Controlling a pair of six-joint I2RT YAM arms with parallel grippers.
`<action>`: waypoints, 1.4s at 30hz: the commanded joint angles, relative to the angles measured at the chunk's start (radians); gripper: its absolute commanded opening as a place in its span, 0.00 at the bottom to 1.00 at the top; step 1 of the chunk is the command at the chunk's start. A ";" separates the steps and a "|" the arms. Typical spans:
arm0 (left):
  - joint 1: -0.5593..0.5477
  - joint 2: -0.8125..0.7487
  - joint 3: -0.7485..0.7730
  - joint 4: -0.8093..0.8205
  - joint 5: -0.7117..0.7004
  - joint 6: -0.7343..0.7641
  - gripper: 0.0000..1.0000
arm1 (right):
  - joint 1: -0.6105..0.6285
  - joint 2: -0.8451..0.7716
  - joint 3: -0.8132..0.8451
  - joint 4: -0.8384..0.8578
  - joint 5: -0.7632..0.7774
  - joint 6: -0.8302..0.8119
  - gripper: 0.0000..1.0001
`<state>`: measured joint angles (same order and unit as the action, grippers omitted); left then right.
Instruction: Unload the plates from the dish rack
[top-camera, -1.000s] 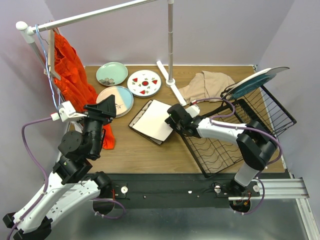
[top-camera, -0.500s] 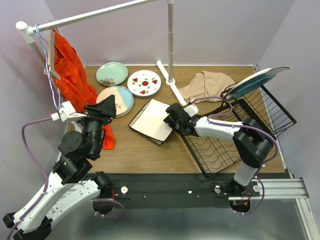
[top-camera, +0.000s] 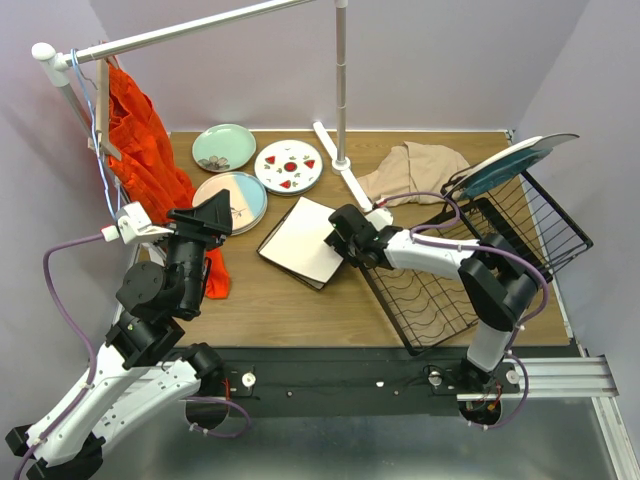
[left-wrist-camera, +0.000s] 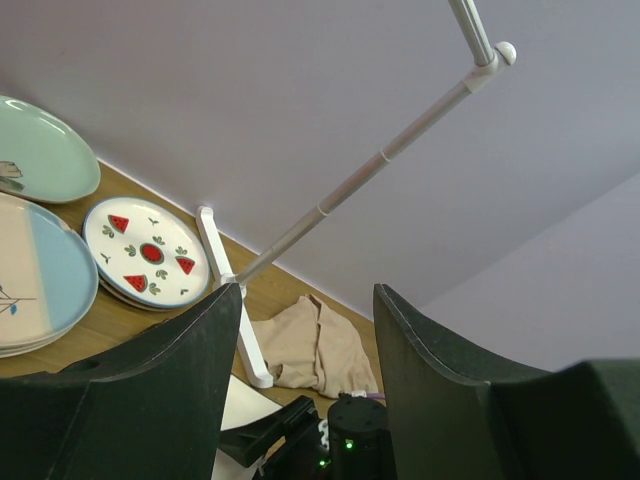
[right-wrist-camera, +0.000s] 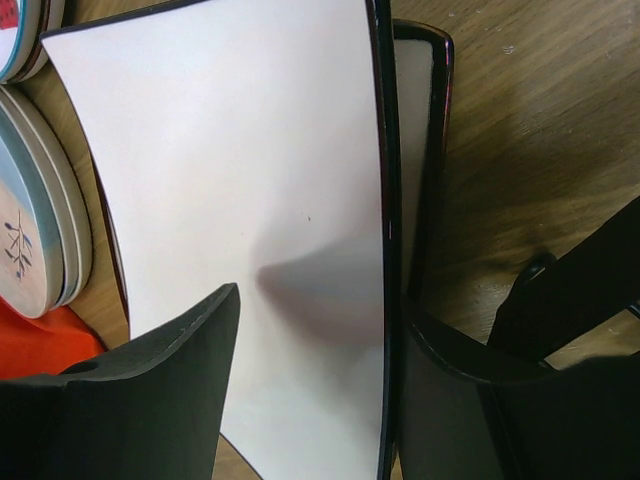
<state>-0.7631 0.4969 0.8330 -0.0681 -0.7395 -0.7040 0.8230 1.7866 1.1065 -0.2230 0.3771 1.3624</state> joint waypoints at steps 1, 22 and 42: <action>0.001 -0.003 0.000 0.017 -0.004 0.006 0.64 | 0.001 0.022 0.047 -0.045 -0.026 0.027 0.65; 0.001 -0.001 -0.002 0.024 0.003 -0.008 0.64 | -0.007 0.016 0.087 -0.213 -0.043 0.089 0.66; 0.001 0.023 0.026 0.034 0.022 -0.006 0.64 | -0.007 -0.026 0.059 -0.262 -0.083 0.099 0.65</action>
<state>-0.7631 0.5087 0.8341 -0.0597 -0.7269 -0.7078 0.8162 1.7920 1.1717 -0.3710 0.3195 1.4330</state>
